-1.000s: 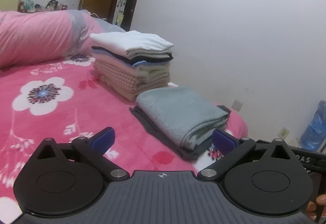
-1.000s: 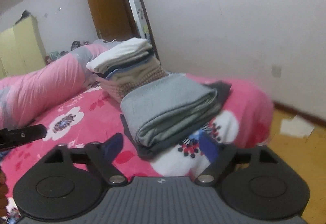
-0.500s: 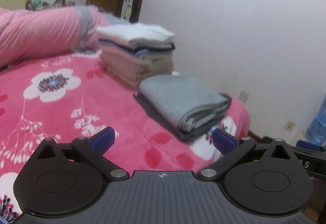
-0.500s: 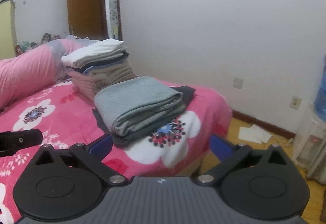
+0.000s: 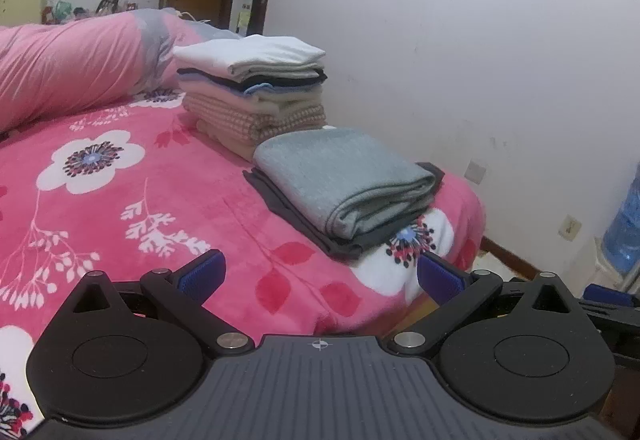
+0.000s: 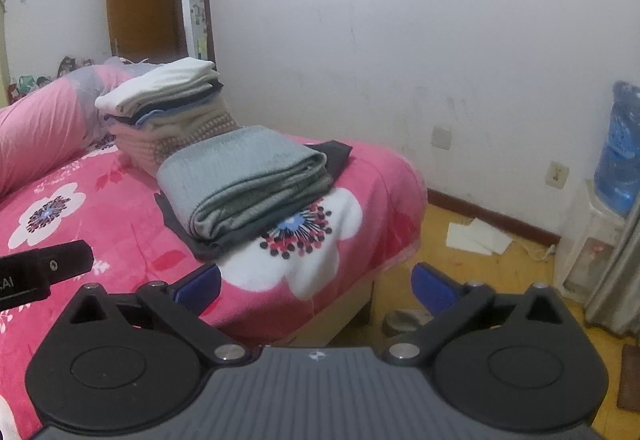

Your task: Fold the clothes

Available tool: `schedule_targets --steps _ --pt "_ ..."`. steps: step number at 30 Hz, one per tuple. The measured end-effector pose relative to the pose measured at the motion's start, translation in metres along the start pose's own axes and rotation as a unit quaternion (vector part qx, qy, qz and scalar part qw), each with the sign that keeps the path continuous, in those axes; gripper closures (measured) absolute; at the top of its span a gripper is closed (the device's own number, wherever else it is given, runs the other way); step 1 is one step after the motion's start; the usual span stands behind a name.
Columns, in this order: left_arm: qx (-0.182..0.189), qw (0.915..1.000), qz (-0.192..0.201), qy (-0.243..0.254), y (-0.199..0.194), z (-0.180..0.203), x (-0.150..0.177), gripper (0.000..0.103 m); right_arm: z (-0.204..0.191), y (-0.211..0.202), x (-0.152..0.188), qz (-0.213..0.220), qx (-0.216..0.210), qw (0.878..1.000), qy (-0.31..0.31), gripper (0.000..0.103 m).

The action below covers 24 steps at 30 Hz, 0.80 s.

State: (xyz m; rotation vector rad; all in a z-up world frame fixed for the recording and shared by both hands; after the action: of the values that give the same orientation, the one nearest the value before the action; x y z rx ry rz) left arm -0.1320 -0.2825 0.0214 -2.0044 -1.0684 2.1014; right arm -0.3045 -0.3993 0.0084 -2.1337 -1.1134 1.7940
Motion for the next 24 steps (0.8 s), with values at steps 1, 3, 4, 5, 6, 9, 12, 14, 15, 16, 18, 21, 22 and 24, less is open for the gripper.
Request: schedule_targets --steps 1,3,4,5,6,9,12,14,15,16,18,21,22,24 --pt "-0.001 1.0 -0.001 0.002 0.0 0.002 0.0 0.0 0.001 0.0 0.001 -0.001 0.001 1.0 0.0 0.0" --pt "-0.001 1.0 -0.003 0.004 0.001 0.006 0.0 0.0 0.004 0.001 0.002 -0.001 0.003 1.0 -0.002 0.0" --pt "-0.002 1.0 -0.004 0.005 0.002 0.007 0.0 0.0 0.005 0.001 0.002 -0.001 0.005 1.0 -0.003 0.0" --pt "-0.002 1.0 -0.006 0.006 0.002 0.009 0.0 0.0 0.005 0.001 0.003 -0.001 0.005 1.0 -0.005 0.0" --pt "-0.002 0.9999 -0.007 0.008 0.003 0.011 0.0 0.0 0.006 0.002 0.003 -0.003 0.005 1.0 -0.007 0.0" --pt "-0.005 0.9998 -0.011 0.014 0.005 0.015 0.0 0.0 0.009 0.005 0.005 -0.009 0.009 1.0 -0.006 0.0" --pt "-0.01 0.9997 -0.015 0.019 0.007 0.018 0.002 0.0 0.011 0.007 0.006 -0.012 0.014 1.0 -0.006 0.0" --pt "-0.013 0.9995 -0.017 0.022 0.009 0.019 0.002 0.001 0.012 0.007 0.006 -0.012 0.016 1.0 -0.007 0.0" --pt "-0.015 0.9994 -0.017 0.025 0.009 0.02 0.002 0.001 0.012 0.008 0.005 -0.013 0.016 1.0 -0.008 0.0" --pt "-0.017 0.9993 -0.017 0.028 0.009 0.021 0.002 0.001 0.013 0.008 0.005 -0.013 0.015 1.0 -0.008 0.0" --pt "-0.021 0.9991 -0.016 0.033 0.01 0.022 0.002 0.001 0.013 0.009 0.005 -0.014 0.015 1.0 -0.008 0.0" --pt "-0.021 0.9991 -0.015 0.034 0.009 0.023 0.002 0.001 0.014 0.011 0.004 -0.017 0.016 1.0 -0.008 0.0" --pt "-0.021 0.9991 -0.015 0.034 0.009 0.024 0.002 0.001 0.014 0.011 0.004 -0.017 0.015 1.0 -0.009 0.0" --pt "-0.021 0.9991 -0.015 0.033 0.009 0.024 0.001 0.001 0.013 0.011 0.005 -0.017 0.015 1.0 -0.011 0.0"
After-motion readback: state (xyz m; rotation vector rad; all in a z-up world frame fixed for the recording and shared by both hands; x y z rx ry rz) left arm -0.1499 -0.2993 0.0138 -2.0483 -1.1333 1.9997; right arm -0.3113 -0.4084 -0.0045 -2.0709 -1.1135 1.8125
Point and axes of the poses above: each gripper's, at about its wrist camera, not at the fingertips, and y roughly the way its jaws point, z to its right, x to its underside, the point moved 1 cm from there along y, roughly the way its jaws point, and after that the axes turned 15 degrees about y, right-handed, at the moved point
